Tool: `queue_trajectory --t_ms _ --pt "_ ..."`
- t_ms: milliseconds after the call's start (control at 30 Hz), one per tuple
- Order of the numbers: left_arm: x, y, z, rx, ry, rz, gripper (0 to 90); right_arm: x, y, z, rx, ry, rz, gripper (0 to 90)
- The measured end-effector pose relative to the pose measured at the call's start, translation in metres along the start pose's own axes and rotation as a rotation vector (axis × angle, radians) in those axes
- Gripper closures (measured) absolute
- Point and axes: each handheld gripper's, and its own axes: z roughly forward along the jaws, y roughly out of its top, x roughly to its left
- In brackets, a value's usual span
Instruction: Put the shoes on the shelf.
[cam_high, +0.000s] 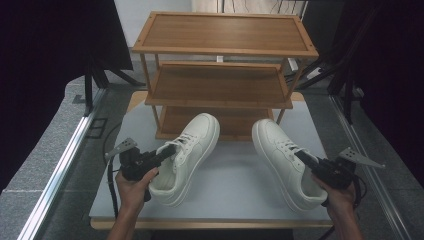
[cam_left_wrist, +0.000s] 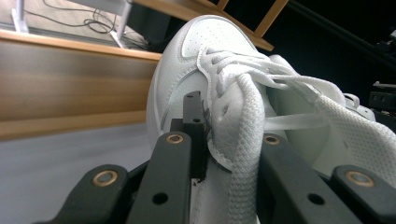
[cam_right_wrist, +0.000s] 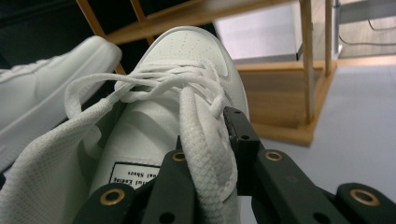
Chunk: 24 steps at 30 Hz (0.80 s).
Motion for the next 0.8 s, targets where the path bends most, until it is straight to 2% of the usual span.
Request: queue_trajectory --t_ms 300,433,467,633,800 --pt "-0.013 0.017 0.005 -0.041 -0.037 0.004 81.5 0.02 0.018 0.002 -0.069 0.024 0.003 82.1" --pt "-0.017 0.025 0.006 -0.078 -0.05 -0.007 81.5 0.03 0.03 0.009 -0.109 0.037 -0.001 82.1" --pt "-0.018 0.028 0.006 -0.085 -0.052 -0.01 81.5 0.032 0.032 0.012 -0.131 0.036 0.011 82.1" --pt "-0.02 0.044 0.012 -0.121 -0.077 -0.023 81.6 0.038 0.044 0.019 -0.145 0.027 0.016 82.2" --pt "-0.022 0.058 0.021 -0.146 -0.071 -0.025 81.6 0.043 0.06 0.029 -0.174 0.01 0.023 82.3"
